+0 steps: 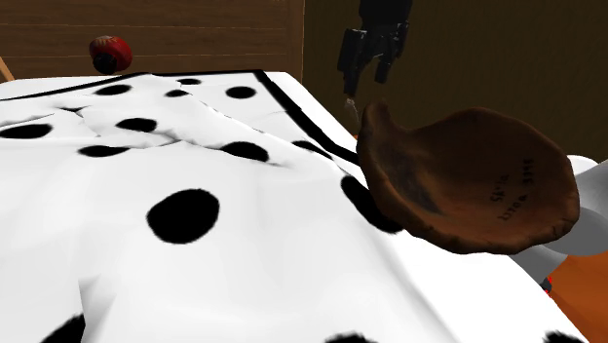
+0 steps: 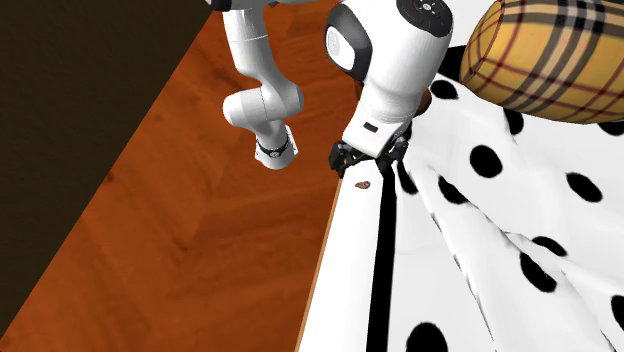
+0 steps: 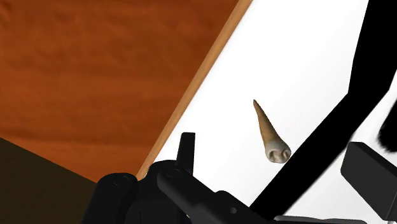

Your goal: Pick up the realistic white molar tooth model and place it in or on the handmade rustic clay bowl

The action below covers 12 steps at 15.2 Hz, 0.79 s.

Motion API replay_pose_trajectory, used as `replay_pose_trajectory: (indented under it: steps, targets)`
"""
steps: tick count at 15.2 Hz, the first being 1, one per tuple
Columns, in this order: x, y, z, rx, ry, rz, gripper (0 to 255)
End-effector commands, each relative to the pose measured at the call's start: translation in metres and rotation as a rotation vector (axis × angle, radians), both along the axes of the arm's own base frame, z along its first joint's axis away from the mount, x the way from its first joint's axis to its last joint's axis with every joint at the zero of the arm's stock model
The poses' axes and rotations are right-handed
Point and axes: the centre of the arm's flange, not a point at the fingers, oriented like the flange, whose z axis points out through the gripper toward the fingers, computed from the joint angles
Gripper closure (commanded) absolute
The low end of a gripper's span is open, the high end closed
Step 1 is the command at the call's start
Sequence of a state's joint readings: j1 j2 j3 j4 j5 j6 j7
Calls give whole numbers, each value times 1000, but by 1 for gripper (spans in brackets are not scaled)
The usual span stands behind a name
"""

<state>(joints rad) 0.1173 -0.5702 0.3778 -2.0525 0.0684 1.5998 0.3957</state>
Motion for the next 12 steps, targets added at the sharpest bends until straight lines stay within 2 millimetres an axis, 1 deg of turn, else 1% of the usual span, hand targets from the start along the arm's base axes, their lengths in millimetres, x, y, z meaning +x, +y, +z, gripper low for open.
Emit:
replay_pose_trajectory:
  steps: [1,4,11,12]
  targets:
    - [1,-1,-10,0,-1,0,0]
    - [3,-2,-24,0,-1,0,0]
    - [3,-2,-24,0,-1,0,0]
    - [3,-2,-24,0,-1,0,255]
